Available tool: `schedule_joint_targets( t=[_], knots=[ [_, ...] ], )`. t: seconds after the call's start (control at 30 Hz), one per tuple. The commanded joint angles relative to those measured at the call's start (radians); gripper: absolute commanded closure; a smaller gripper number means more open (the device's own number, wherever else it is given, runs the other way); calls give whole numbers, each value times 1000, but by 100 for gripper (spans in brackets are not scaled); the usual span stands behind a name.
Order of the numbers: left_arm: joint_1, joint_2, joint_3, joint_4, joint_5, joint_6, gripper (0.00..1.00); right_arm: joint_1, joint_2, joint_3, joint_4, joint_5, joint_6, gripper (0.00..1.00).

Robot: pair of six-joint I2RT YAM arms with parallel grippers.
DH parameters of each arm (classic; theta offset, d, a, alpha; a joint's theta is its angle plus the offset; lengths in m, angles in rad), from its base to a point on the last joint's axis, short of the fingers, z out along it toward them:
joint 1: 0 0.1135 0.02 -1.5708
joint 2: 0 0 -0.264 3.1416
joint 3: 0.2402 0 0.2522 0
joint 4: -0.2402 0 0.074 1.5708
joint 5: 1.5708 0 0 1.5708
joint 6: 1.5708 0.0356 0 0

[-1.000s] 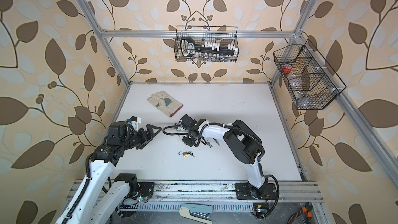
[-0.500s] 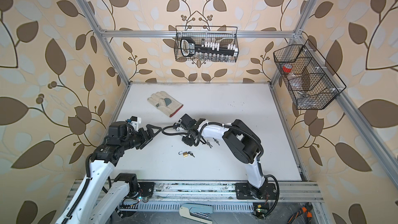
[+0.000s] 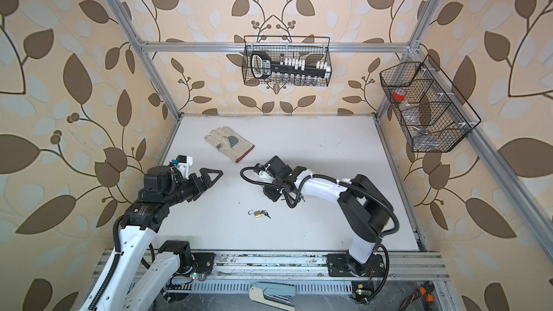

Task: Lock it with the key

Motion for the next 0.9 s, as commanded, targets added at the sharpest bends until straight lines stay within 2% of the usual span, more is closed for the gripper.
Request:
schedule_joint_targets(
  t=[0.0,0.1,0.2,0.33,0.47,0.53,0.67,0.87],
  knots=[
    [11,30,25,181,125,-24,1,-14,-129,-54,99,-106,72,100],
    [-1,69,0,350,205,-93,3,-35,-235,-91,115,-162,84,100],
    [-38,100,26,440,239,-99,8,-53,-334,-114,128,-229,85,100],
    [-150,141,89,495,231,-48,10,-67,-431,-101,119,-354,90,100],
    [-280,206,135,543,221,3,14,-66,-454,-64,106,-518,89,100],
    [-312,231,148,560,227,11,15,-66,-456,-49,107,-588,96,100],
    [-364,277,167,614,260,8,21,-67,-466,-39,126,-649,117,100],
    [-427,285,167,645,319,21,30,-72,-497,-55,166,-646,156,100]
  ],
)
